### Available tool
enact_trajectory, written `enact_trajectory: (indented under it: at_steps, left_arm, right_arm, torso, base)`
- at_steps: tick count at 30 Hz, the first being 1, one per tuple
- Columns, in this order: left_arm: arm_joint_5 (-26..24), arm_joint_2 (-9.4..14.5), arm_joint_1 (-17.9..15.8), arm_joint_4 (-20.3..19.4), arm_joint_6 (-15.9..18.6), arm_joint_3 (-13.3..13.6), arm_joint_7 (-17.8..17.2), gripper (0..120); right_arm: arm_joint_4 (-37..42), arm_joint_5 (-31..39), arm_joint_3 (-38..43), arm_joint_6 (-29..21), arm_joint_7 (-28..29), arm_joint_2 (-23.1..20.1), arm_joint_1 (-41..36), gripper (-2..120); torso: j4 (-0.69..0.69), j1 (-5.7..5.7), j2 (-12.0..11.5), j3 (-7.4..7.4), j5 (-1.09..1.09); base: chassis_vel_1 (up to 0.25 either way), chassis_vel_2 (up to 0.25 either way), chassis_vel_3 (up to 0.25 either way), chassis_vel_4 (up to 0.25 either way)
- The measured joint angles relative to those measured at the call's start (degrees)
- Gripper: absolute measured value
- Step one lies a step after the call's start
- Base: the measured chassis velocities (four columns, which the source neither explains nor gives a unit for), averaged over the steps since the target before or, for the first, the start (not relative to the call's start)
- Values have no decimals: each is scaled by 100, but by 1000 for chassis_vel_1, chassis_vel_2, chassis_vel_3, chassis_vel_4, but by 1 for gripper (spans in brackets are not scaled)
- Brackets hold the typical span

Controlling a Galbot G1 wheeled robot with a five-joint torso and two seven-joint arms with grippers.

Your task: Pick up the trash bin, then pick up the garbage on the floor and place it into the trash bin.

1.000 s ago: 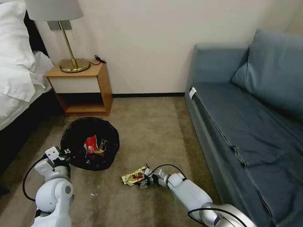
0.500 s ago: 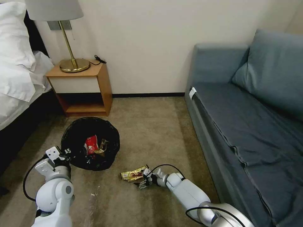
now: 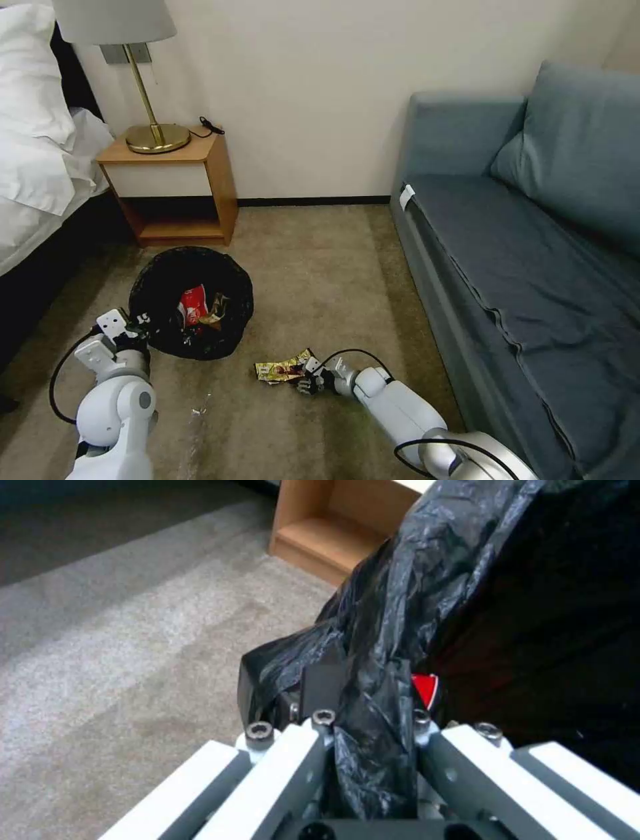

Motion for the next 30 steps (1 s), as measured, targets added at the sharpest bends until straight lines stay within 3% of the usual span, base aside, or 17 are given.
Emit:
enact_trajectory:
  at_steps: [8, 21, 30]
  left_arm:
    - [-3, 2, -28, 34, -2, 10, 5, 1]
    - [-48, 19, -42, 90, -17, -13, 23, 1]
    - [-149, 107, -186, 301, -59, 0, 84, 1]
  right_arm:
    - [14, 26, 30, 17, 39, -11, -5, 0]
    - [589, 309, 263, 70, 228, -181, -165, 0]
    - [1311, 1129, 1267, 111, 729, -407, -365, 0]
  torso:
    - [0, 0, 0, 0, 0]
    - [1, 0, 0, 0, 0]
    - [-1, 0, 0, 0, 0]
  base:
    - [0, 0, 0, 0]
    - [0, 0, 0, 0]
    - [0, 0, 0, 0]
